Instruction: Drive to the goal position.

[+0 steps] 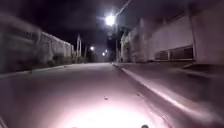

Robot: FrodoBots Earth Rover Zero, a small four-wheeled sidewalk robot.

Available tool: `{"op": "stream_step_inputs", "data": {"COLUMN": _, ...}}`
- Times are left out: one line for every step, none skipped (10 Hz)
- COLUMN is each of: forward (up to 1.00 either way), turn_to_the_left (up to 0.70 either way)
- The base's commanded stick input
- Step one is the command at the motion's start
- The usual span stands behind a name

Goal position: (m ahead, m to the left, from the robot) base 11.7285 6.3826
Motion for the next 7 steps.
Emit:
{"op": "stream_step_inputs", "data": {"forward": 0.70, "turn_to_the_left": 0.00}}
{"op": "stream_step_inputs", "data": {"forward": 0.70, "turn_to_the_left": 0.00}}
{"op": "stream_step_inputs", "data": {"forward": 0.70, "turn_to_the_left": 0.00}}
{"op": "stream_step_inputs", "data": {"forward": 0.70, "turn_to_the_left": 0.00}}
{"op": "stream_step_inputs", "data": {"forward": 0.70, "turn_to_the_left": 0.00}}
{"op": "stream_step_inputs", "data": {"forward": 0.70, "turn_to_the_left": 0.00}}
{"op": "stream_step_inputs", "data": {"forward": 0.70, "turn_to_the_left": 0.00}}
